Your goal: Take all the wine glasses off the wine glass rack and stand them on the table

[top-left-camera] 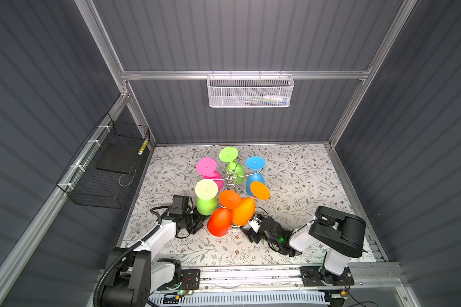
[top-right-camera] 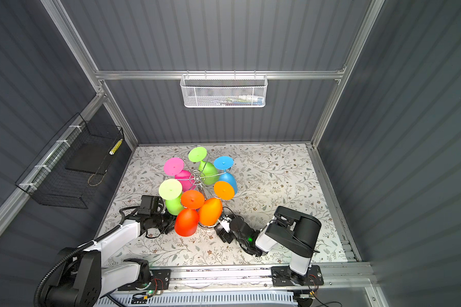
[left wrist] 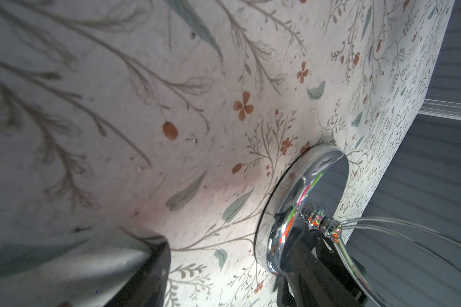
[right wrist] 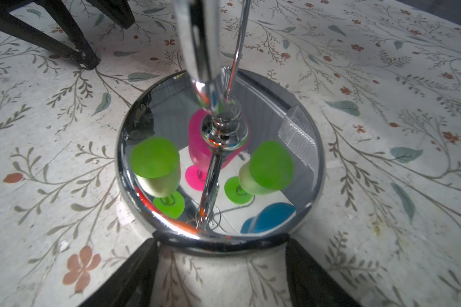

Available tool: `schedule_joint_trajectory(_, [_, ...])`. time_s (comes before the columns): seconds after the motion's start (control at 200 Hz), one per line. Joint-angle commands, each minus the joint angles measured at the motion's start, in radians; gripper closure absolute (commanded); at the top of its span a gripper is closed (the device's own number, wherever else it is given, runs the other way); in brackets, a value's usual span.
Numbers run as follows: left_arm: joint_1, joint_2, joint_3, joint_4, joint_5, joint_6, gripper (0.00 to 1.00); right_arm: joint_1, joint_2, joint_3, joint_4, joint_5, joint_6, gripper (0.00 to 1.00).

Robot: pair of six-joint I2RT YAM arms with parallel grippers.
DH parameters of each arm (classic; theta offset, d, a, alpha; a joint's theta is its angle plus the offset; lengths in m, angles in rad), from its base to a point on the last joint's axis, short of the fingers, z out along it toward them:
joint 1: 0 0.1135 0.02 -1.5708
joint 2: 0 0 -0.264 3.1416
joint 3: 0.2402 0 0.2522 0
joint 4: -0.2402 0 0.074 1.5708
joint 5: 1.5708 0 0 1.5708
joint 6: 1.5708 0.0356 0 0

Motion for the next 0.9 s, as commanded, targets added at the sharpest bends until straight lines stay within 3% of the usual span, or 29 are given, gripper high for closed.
schedule_joint_trajectory(0.0, [-0.008, 0.020, -0.002, -0.004, -0.028, -0.025, 0.28, 0.001, 0.046, 0.040, -0.015, 0.042, -0.033, 0.24])
schedule_joint_trajectory(0.555, [-0.009, 0.112, 0.029, 0.020, -0.085, 0.009, 0.28, -0.139, 0.152, 0.253, -0.139, -0.012, -0.013, 0.23])
schedule_joint_trajectory(0.72, [-0.009, 0.147, 0.047, 0.028, -0.089, 0.016, 0.28, -0.193, 0.198, 0.335, -0.127, -0.099, 0.022, 0.22])
schedule_joint_trajectory(0.896, [-0.009, 0.179, 0.060, 0.051, -0.090, 0.009, 0.30, -0.208, 0.259, 0.423, -0.139, -0.120, 0.011, 0.22])
